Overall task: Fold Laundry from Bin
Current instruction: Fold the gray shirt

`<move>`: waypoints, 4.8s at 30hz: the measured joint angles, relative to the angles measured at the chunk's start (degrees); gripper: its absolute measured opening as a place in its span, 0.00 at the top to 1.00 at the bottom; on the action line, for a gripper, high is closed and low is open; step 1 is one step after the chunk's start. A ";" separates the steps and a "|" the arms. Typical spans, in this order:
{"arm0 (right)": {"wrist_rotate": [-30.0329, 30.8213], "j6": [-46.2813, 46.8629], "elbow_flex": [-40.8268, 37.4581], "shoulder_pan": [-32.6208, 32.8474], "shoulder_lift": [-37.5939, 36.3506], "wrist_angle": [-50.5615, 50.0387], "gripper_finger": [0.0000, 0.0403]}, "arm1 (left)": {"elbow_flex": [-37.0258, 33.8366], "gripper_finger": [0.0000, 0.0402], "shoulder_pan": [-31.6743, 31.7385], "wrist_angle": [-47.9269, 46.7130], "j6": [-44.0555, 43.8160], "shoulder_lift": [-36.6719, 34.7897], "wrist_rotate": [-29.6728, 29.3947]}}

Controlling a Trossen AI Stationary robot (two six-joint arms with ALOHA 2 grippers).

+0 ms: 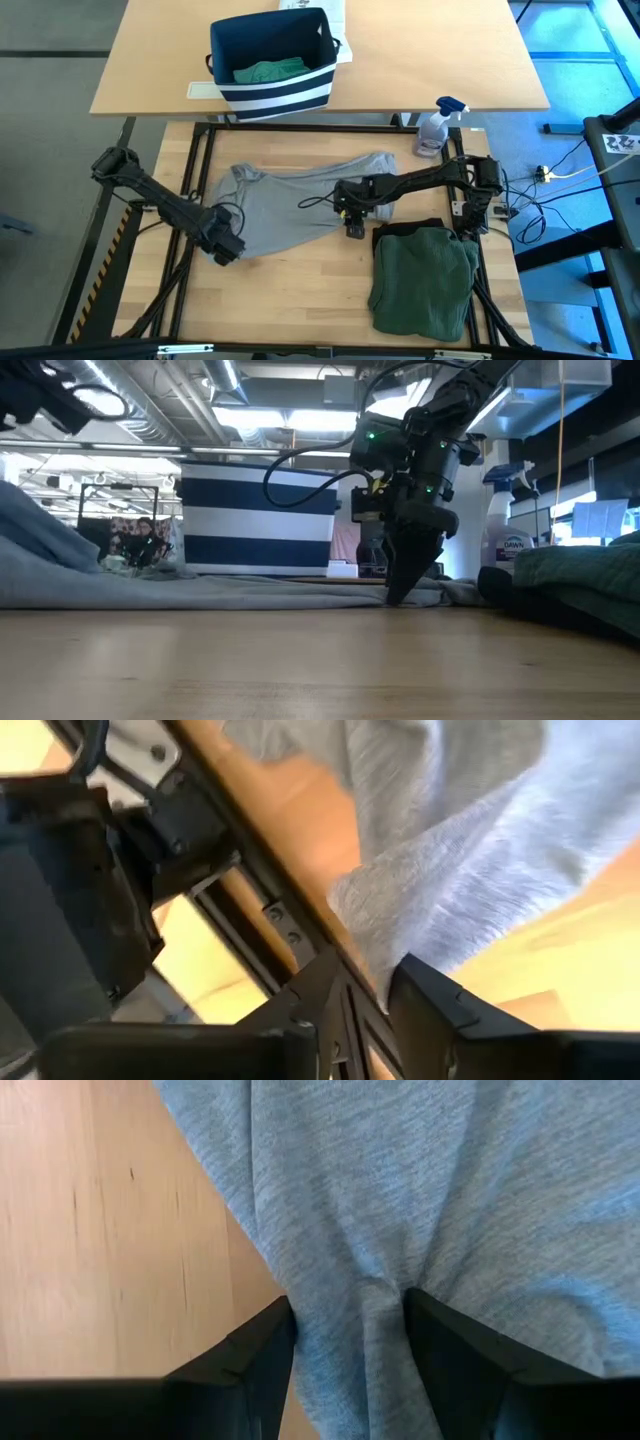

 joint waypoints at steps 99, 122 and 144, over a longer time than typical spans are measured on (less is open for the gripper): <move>-0.48 -0.23 -0.22 -0.02 0.11 3.25 0.51 | -2.11 1.00 14.63 -4.77 1.01 8.39 -16.71; 1.17 -0.02 -0.60 0.04 -4.12 0.19 0.51 | 4.07 0.73 23.60 2.84 22.31 8.44 -32.21; 15.52 7.34 -3.76 -0.04 -17.57 -23.00 0.51 | -1.45 0.73 -1.11 34.83 16.01 14.70 -37.01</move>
